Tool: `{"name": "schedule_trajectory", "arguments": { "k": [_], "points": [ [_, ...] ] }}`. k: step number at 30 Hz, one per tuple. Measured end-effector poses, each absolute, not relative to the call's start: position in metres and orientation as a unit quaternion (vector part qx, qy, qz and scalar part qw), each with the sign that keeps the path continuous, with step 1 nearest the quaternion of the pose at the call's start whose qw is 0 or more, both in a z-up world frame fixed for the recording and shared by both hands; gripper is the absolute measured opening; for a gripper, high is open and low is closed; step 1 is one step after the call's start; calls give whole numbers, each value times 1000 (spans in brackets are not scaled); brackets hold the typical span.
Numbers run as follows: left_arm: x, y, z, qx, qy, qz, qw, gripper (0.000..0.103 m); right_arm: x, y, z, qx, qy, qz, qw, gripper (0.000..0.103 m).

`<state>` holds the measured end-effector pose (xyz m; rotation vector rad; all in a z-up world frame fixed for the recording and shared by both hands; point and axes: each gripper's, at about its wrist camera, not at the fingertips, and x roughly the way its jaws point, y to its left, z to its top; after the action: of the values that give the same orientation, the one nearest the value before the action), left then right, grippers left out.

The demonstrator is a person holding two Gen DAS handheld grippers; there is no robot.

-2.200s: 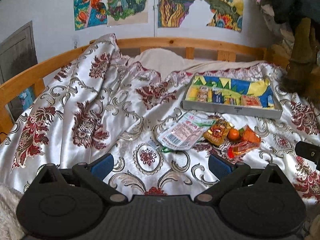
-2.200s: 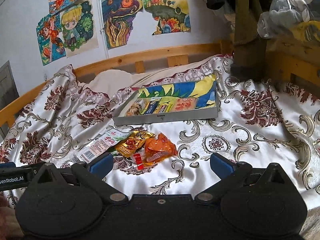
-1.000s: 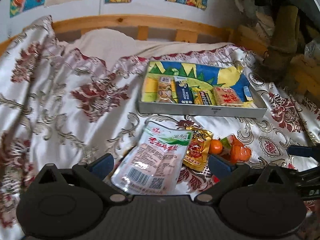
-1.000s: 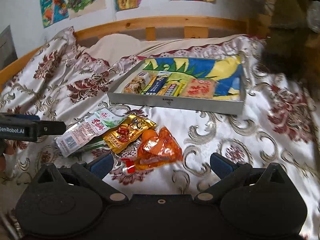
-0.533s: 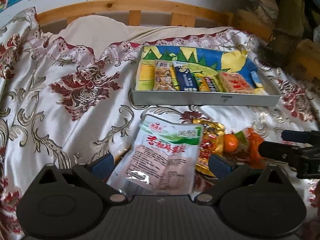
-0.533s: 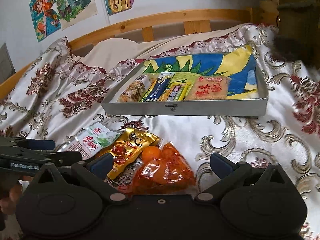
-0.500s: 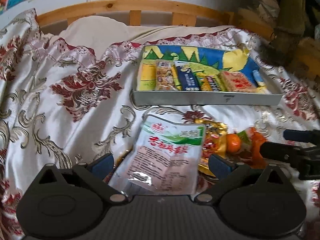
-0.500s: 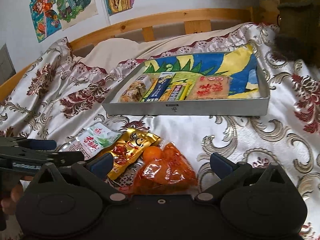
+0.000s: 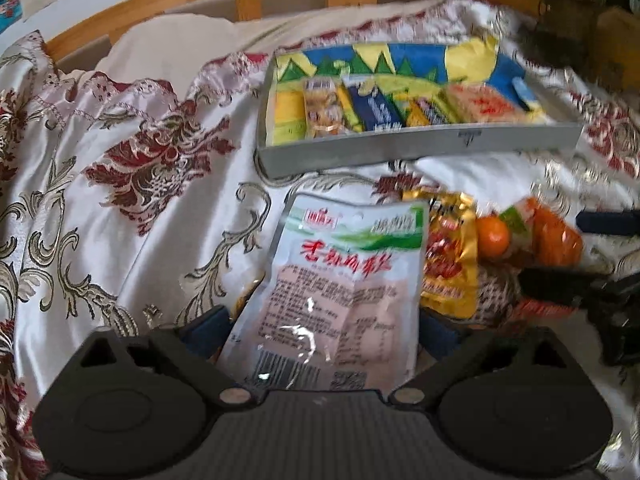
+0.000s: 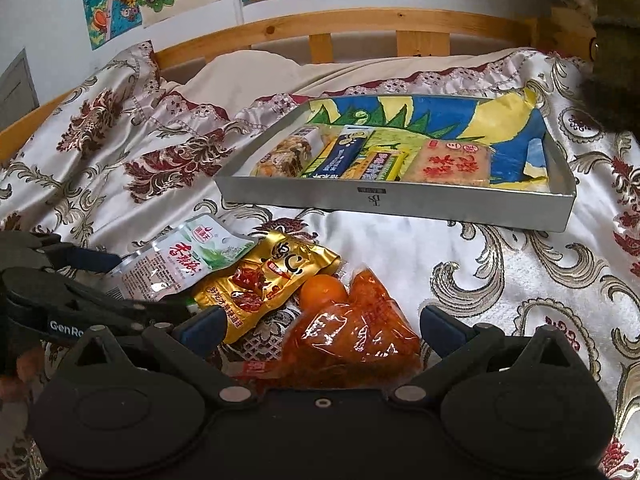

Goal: Organize snacks
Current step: 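Close left tool on white snack bag while right tool closes on orange mesh bag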

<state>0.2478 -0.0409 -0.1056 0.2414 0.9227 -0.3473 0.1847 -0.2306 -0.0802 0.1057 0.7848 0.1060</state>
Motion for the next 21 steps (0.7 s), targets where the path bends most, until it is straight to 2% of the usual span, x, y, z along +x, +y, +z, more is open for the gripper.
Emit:
{"name": "schedule_trajectory", "arguments": {
  "k": [9, 11, 13, 21],
  "points": [
    [255, -26, -96, 50, 467, -162, 868, 83, 188, -239, -87, 71, 394, 38, 916, 98],
    [256, -22, -94, 30, 477, -158, 864, 79, 190, -243, -89, 80, 405, 31, 910, 92],
    [253, -18, -91, 4, 489, -151, 859, 78, 191, -249, -92, 99, 416, 17, 904, 77],
    [233, -18, -87, -32, 519, -153, 840, 77, 188, -250, -91, 104, 413, 19, 905, 73]
  ]
}}
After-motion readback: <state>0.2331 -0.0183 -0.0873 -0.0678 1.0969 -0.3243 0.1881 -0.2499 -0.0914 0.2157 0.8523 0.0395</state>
